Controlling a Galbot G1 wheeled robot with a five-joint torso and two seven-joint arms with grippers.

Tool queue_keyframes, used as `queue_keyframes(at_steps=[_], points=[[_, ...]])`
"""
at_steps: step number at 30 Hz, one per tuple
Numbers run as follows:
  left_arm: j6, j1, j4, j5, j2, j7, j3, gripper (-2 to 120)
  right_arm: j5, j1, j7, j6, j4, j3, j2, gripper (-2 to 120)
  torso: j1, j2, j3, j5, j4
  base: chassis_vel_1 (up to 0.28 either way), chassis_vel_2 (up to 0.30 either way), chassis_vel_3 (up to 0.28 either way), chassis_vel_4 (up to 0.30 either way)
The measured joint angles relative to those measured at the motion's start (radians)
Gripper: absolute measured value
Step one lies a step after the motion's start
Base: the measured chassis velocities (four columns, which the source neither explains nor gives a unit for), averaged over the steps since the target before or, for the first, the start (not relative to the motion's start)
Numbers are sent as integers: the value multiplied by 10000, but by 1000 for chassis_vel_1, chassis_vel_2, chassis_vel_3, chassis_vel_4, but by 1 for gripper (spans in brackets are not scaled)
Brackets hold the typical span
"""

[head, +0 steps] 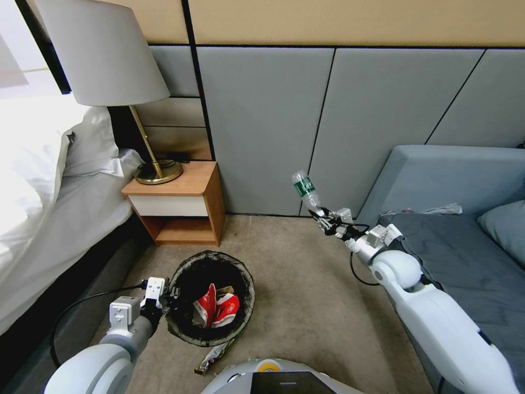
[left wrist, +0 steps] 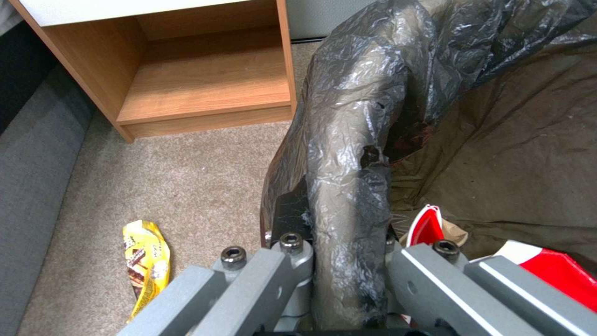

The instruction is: Pick up the trash bin, then pick up the garbage from the floor and place it into the trash bin.

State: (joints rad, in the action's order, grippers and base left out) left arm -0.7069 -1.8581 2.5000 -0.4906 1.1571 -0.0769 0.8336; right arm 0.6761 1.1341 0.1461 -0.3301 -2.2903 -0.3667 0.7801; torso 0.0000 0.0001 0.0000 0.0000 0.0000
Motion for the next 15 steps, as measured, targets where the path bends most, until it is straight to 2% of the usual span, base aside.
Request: queue_keyframes(at_steps=[8, 15], points=[[-28, 51, 0, -35, -13, -63, -19, 2, 528, -698, 14, -680, -811, 1222, -674, 30, 0, 0, 0, -2, -1, 0, 0, 0, 0], [-26, 77, 0, -57, -92, -97, 29, 2, 781, -1648, -2, -1047, -1557, 2830, -1003, 30, 0, 0, 0, -1, 0, 0, 0, 0, 0]])
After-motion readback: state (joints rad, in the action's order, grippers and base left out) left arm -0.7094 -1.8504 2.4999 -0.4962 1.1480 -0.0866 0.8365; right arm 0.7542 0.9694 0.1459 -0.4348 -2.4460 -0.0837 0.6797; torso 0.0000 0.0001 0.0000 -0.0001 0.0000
